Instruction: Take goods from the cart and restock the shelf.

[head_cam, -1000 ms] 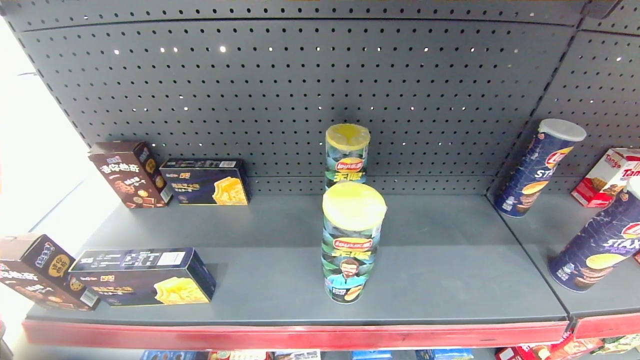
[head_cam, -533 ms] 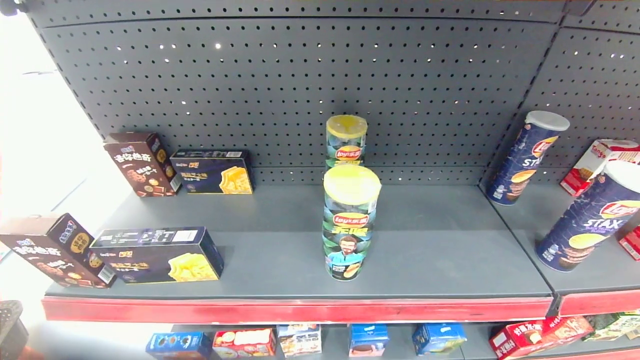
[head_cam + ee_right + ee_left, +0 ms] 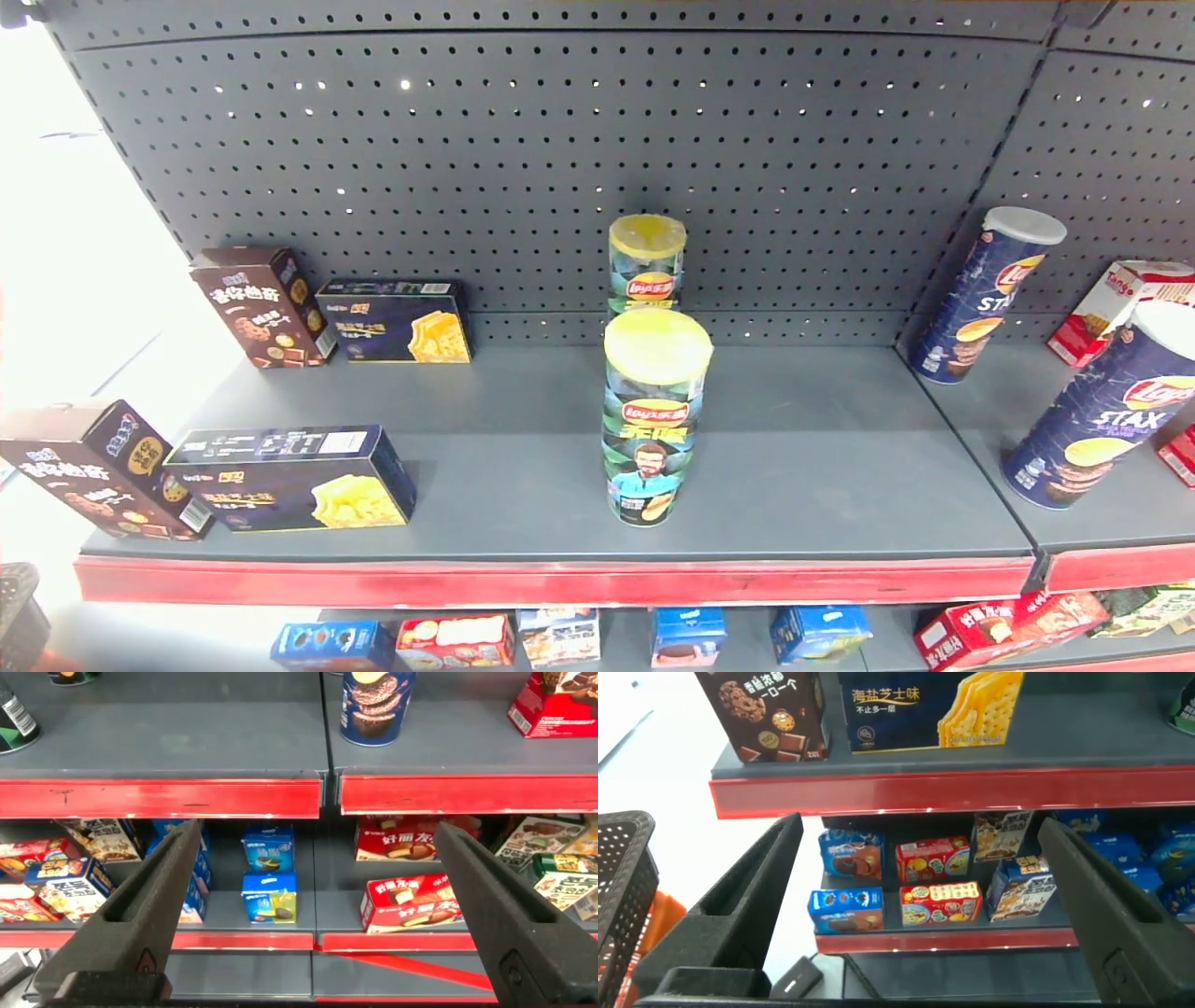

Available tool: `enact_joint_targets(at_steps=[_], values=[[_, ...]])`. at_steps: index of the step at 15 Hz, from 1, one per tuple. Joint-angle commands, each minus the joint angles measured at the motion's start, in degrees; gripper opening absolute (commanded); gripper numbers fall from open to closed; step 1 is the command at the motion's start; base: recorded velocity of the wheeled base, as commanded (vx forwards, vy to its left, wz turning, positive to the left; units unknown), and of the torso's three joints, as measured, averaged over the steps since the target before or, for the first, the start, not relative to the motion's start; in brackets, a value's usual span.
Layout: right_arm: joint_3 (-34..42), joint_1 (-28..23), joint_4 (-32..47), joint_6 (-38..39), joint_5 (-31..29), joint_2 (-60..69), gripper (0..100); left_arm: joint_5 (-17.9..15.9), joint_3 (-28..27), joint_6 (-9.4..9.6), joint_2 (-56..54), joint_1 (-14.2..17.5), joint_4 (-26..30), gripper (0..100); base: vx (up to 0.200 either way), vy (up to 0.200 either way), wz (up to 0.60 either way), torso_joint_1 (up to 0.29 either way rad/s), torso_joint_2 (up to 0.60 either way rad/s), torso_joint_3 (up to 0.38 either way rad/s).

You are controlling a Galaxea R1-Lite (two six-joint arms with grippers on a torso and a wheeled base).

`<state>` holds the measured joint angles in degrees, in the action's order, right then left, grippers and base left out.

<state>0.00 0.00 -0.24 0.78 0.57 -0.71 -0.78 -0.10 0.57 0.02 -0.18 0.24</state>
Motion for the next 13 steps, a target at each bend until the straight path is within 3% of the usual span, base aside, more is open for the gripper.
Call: enact_joint_targets(at_steps=[1, 13], values=[[0.0, 0.0, 0.0, -0.1, 0.0, -0.1, 100, 0.0, 0.0, 0.04, 0.0, 0.0, 0.0, 100, 0.0, 0.0, 0.0, 0.0, 0.0, 0.0], [0.0, 0.0, 0.0, -0.1, 0.0, -0.1, 100, 0.1, 0.0, -0.13, 0.0, 0.0, 0.0, 100, 0.0, 0.0, 0.0, 0.0, 0.0, 0.0]])
